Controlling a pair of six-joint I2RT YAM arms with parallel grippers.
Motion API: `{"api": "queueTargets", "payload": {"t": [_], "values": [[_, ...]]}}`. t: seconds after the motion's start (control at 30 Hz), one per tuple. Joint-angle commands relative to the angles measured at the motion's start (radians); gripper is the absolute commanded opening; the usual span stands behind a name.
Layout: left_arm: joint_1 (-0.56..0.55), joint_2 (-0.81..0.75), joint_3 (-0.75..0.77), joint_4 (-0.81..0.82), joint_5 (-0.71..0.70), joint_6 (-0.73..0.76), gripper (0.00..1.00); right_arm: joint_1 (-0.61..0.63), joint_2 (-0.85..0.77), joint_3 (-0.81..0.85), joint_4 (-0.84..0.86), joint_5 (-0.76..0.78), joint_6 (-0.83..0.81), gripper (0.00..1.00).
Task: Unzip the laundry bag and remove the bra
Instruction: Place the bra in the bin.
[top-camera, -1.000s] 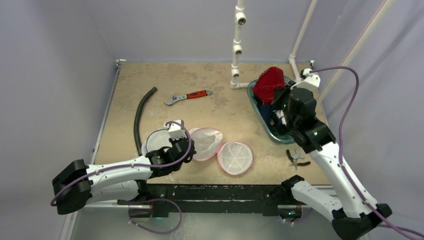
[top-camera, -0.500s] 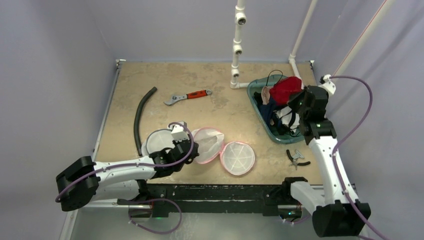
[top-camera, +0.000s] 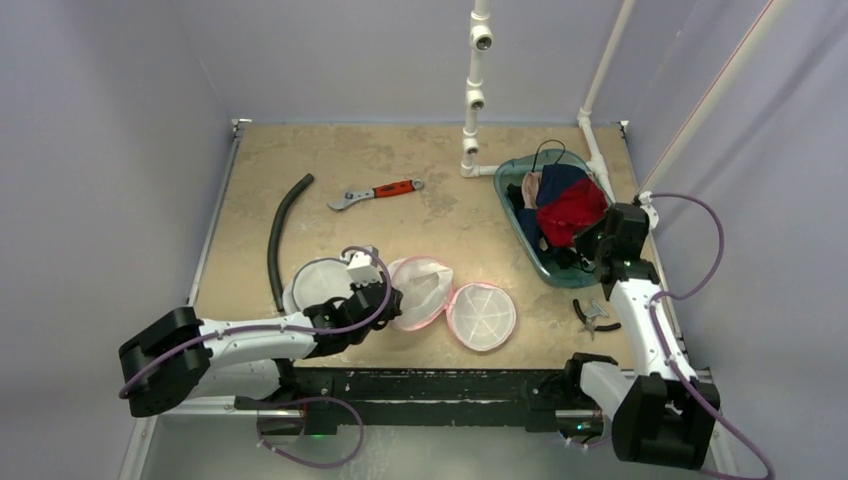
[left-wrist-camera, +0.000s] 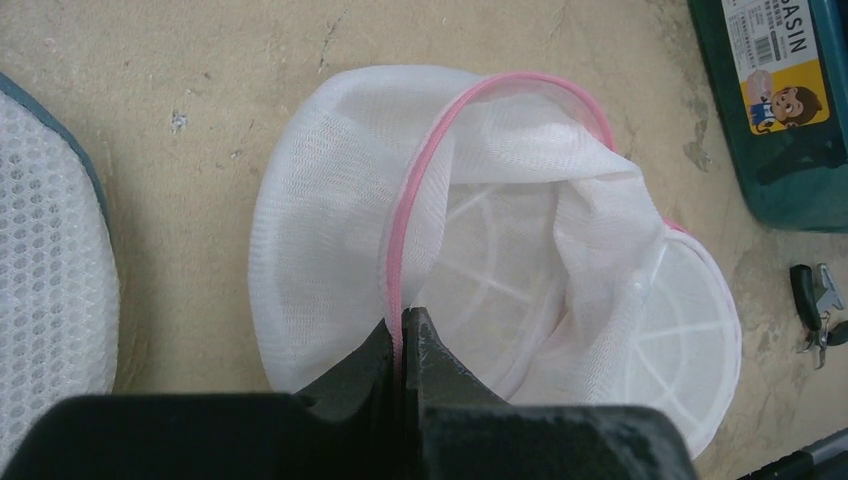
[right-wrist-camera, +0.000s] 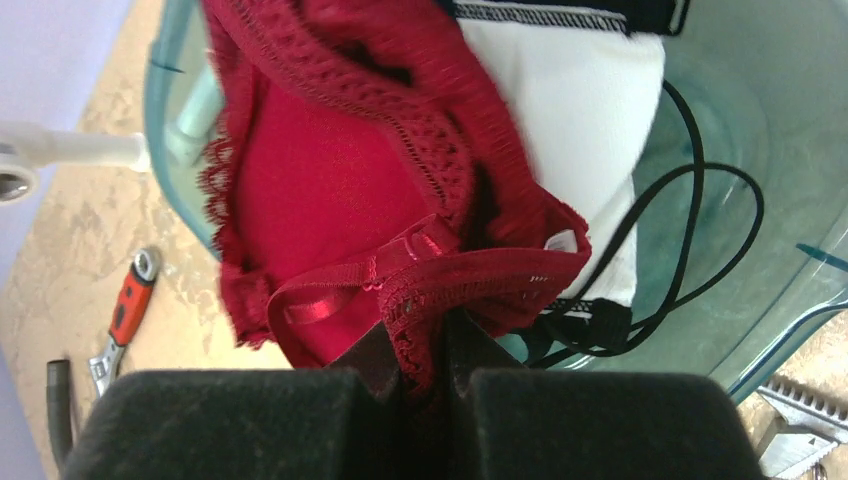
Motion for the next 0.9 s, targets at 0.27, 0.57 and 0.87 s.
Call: {"api": "queueTargets", "payload": {"t": [0.27,0.57,0.87], "values": [[0.005,0.097,0.016,0.086,0.050,-0.017,0.00,-0.021,0.011,0.011,-0.038,0.092,0.070,0.63],[0.005,0.078,0.004,0.088,0.054,-0.028,0.00,-0.014,-0.124,0.134,-0.200,0.164,0.042,0.85],[0.004,0.051,-0.009,0.070,0.051,-0.033,0.00,0.026,-0.161,0.179,-0.257,0.221,0.027,0.82]]}}
